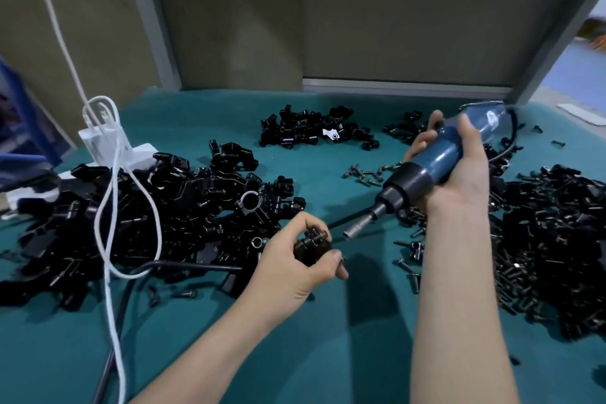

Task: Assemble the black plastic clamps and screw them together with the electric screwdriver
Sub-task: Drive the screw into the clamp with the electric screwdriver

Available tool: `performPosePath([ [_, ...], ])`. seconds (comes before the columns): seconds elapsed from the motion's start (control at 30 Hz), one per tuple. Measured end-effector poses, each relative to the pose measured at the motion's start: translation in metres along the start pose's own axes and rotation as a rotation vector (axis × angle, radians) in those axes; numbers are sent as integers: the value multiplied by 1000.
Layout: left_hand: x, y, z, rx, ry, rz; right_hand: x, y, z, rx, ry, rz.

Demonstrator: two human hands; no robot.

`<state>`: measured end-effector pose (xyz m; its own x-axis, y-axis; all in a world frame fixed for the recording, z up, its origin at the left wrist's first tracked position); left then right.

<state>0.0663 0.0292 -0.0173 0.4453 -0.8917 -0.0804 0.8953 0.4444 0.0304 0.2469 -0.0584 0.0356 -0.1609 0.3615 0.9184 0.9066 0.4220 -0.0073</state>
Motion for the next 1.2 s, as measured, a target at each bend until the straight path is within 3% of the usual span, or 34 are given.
performPosePath([
  [0.3,-1,-6,2,23,111,67,11,-6,-8,-95,-131,32],
  [0.63,-4,-6,5,69,134,101,29,-10,-15,-212,-212,-74],
  [0.8,-3,-5,4,65,143,93,40,-14,-13,-179,-196,-167],
  [1.2,-4,-4,1,59,181,110,43,-14,-9,-200,-211,-186],
])
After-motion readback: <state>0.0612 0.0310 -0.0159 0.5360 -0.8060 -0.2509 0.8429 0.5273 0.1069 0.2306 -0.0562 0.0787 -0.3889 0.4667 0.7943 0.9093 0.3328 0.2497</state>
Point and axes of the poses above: each hand's wrist, its own y-axis towards the middle knuckle, its own x-axis out of the palm, z = x × y, the point moved 10 cm from there along y, towards the middle knuckle, and after that the axes turned 6 degrees about -x, right-handed, at the moved point
